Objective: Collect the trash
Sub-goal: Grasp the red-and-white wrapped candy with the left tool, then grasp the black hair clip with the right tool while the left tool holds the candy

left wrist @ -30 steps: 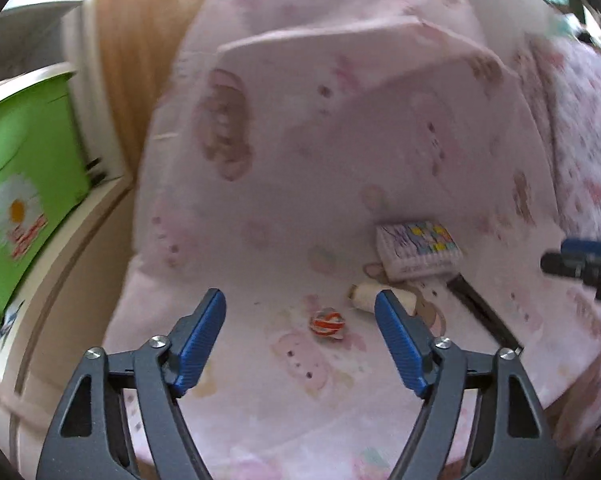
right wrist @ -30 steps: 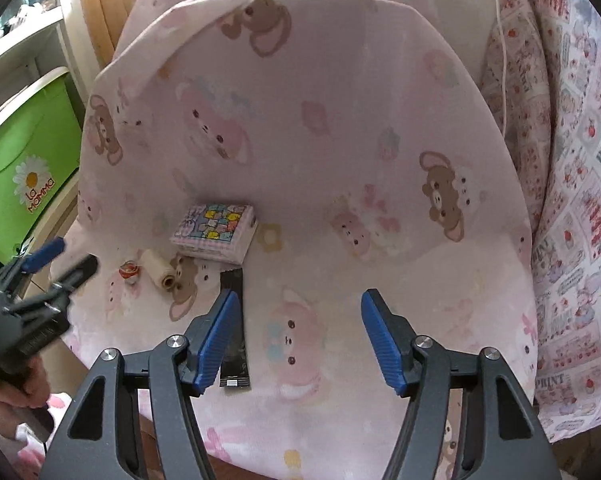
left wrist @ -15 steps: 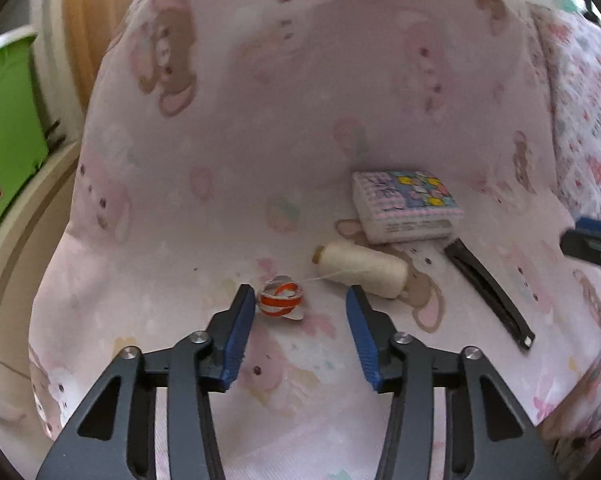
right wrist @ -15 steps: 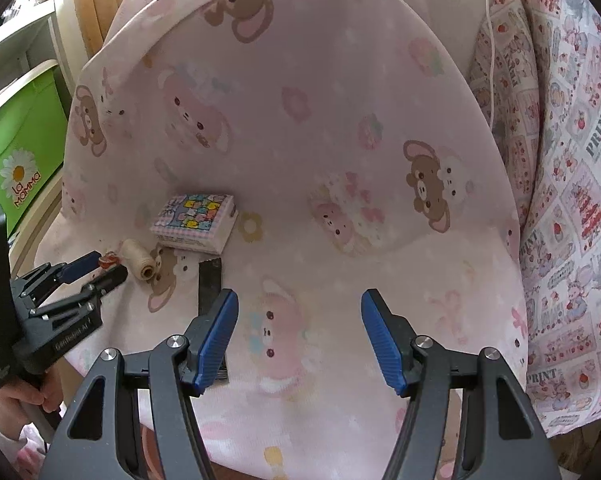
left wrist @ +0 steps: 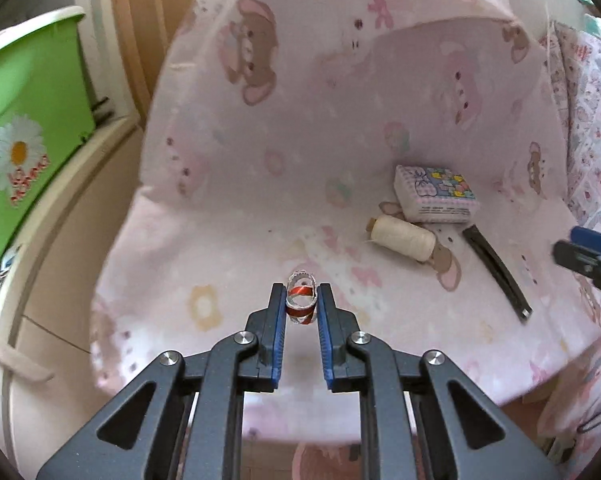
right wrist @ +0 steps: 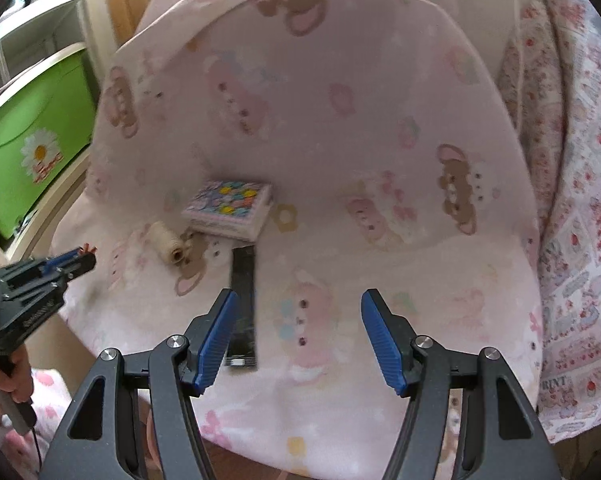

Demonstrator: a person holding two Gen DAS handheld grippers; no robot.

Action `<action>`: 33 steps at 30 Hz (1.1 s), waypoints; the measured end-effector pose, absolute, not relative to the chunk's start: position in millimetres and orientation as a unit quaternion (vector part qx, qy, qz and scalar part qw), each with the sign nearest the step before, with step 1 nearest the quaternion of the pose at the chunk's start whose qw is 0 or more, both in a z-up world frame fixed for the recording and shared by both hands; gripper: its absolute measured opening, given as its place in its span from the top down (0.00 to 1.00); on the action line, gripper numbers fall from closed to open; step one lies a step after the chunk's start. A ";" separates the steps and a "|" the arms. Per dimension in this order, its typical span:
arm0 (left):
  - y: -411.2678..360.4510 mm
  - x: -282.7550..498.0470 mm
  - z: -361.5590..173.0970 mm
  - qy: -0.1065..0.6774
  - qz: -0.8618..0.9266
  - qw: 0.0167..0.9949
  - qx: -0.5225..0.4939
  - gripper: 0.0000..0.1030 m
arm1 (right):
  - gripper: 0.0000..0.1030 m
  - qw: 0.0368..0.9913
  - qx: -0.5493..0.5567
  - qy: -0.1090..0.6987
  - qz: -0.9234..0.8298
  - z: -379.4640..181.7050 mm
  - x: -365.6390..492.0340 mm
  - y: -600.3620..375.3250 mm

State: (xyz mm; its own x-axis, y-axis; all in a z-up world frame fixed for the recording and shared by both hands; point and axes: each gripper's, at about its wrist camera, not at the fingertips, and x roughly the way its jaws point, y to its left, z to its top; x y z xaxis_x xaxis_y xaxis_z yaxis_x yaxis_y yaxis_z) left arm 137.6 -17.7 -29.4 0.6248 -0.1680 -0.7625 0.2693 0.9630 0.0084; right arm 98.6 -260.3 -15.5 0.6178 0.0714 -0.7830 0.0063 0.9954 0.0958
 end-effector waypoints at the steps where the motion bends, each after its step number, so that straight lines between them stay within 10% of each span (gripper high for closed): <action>1: -14.4 134.5 -25.3 0.410 -0.124 0.902 0.052 0.86 | 0.36 0.899 0.041 0.436 0.022 -17.3 98.0 -256.2; 18: -0.4 120.1 -16.5 0.419 -0.120 0.899 -0.029 0.85 | 0.37 0.886 -0.005 0.464 0.022 -62.8 114.8 -212.1; 28: -14.1 114.2 -21.7 0.429 -0.120 0.895 -0.008 0.85 | 0.80 0.895 -0.009 0.446 0.010 -62.7 116.2 -212.1; 33: -21.8 101.2 -16.3 0.406 -0.114 0.907 0.015 0.85 | 0.86 0.895 -0.014 0.446 0.010 -60.5 115.6 -211.9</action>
State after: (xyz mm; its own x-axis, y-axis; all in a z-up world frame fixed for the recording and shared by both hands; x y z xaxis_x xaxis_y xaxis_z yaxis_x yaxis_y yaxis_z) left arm 101.2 -21.8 -16.3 0.6441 -0.1945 -0.7398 0.2195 0.9735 -0.0649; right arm 115.6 -211.9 -60.5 0.6011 0.0066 -0.7991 -0.0309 0.9994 -0.0150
